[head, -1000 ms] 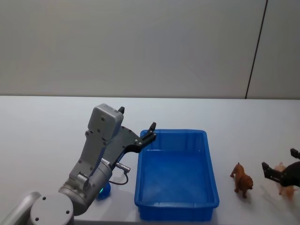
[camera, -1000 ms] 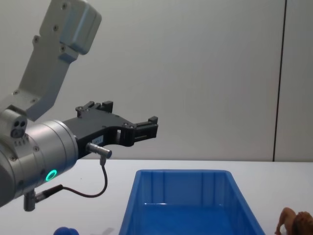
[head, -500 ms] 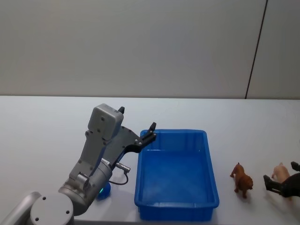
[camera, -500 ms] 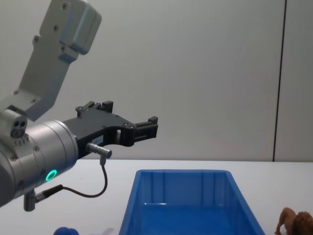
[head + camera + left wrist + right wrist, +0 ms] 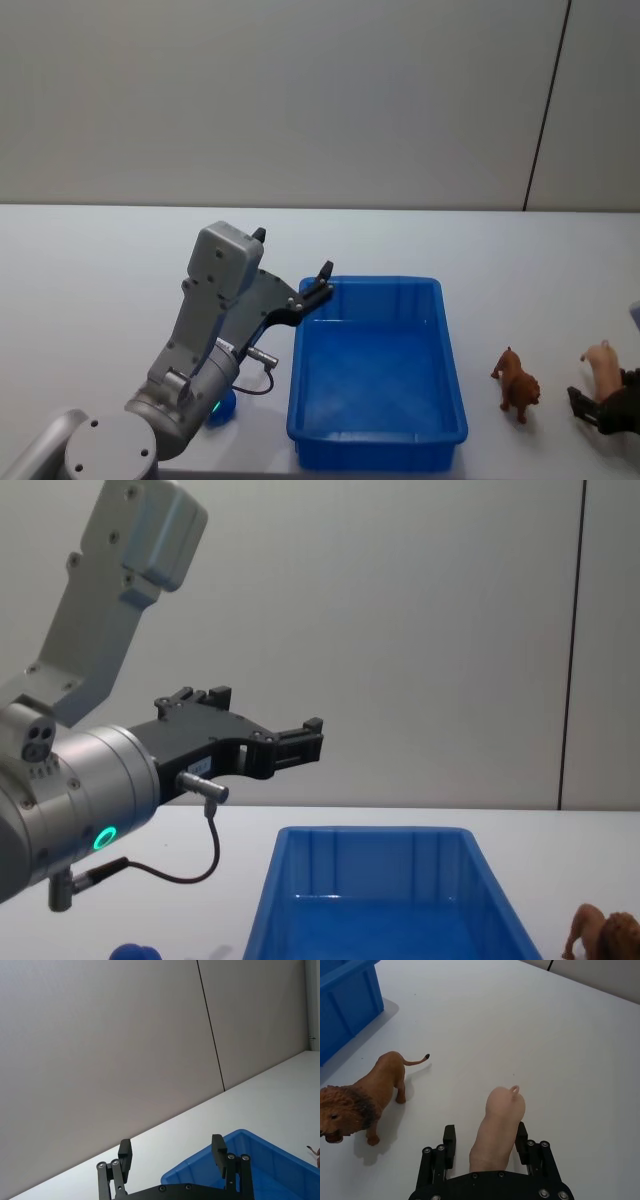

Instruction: Pick up the two dolls from the table and place them into the box.

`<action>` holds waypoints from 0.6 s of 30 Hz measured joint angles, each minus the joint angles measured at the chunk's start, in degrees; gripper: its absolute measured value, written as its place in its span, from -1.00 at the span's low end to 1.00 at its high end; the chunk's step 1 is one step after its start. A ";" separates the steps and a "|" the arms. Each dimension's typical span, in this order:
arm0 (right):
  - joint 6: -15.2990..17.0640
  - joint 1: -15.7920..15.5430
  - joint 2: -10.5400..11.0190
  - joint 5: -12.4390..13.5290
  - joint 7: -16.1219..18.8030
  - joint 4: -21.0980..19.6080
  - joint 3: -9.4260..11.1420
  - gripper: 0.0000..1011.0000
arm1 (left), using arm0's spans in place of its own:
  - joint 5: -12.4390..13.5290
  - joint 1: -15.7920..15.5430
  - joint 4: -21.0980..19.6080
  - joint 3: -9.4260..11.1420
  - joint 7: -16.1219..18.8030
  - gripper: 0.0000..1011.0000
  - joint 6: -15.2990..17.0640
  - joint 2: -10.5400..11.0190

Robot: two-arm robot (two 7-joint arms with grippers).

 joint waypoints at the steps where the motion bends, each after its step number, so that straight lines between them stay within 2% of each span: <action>1: 0.22 0.06 -0.05 0.00 0.04 0.12 -0.01 0.47 | 0.00 0.00 0.00 0.00 0.00 0.98 0.00 0.00; 2: 0.31 0.10 -0.08 0.01 0.05 0.18 -0.02 0.35 | 0.00 0.00 0.00 0.00 0.00 0.98 0.00 0.00; 3: 0.41 0.14 -0.11 0.01 0.06 0.23 -0.02 0.33 | 0.00 0.00 0.00 0.00 0.00 0.98 0.00 0.00; 4: 0.53 0.19 -0.13 0.05 0.06 0.30 -0.02 0.19 | 0.00 0.00 0.00 0.00 0.00 0.98 0.00 0.00; 7: 0.57 0.22 -0.18 0.17 0.05 0.34 -0.01 0.08 | 0.00 0.00 0.00 0.00 0.00 0.98 0.00 0.00; 8: 0.55 0.23 -0.21 0.26 0.00 0.34 0.02 -0.04 | 0.00 0.00 0.00 0.00 0.00 0.98 0.00 0.00; 9: 0.46 0.23 -0.22 0.36 -0.05 0.35 0.05 -0.04 | 0.00 0.00 0.00 0.00 0.00 0.98 0.00 0.00; 10: 0.20 0.21 -0.23 0.52 -0.21 0.31 0.13 -0.16 | 0.00 0.00 0.00 0.00 0.00 0.98 0.00 0.00; 13: -0.61 0.06 -0.24 0.95 -0.60 -0.06 0.30 -0.24 | 0.00 0.00 0.00 0.00 0.00 0.98 0.00 0.00; 18: -2.31 -0.23 -0.26 1.96 -1.39 -1.00 0.66 -0.24 | 0.00 0.00 0.00 0.00 0.00 0.98 0.00 0.00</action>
